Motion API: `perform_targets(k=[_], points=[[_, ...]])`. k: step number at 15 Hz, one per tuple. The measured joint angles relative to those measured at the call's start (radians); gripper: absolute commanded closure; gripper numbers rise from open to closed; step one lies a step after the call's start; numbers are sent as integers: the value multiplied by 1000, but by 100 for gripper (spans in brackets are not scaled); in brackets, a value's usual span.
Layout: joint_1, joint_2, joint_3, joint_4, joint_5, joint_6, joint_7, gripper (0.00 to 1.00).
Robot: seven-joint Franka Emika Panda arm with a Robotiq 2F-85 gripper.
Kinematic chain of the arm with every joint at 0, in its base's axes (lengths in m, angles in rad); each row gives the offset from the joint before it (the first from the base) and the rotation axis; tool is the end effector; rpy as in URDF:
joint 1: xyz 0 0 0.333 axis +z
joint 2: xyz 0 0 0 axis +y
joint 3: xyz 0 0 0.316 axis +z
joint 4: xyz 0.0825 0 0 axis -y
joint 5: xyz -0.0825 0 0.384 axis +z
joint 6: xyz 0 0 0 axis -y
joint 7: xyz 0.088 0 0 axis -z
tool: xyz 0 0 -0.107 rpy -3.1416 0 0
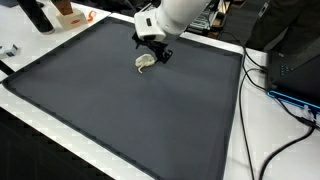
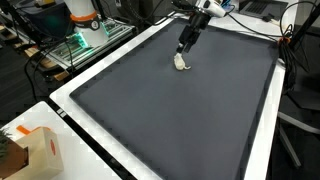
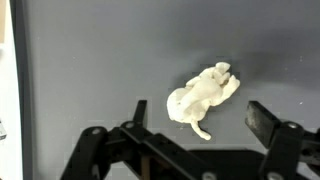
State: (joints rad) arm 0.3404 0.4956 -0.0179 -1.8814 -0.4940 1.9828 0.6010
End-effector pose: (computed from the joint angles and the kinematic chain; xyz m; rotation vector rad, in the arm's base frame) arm 0.5726 0.1603 0.2246 2.5899 0.0186 -0.2133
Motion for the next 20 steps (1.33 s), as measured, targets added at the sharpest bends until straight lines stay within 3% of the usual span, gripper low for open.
perform_targets(k=[7,20], points=[[-56,-58,28,-35,44,-3,-236,0],[-224,-212,86,-42,285,-24,-835,0]])
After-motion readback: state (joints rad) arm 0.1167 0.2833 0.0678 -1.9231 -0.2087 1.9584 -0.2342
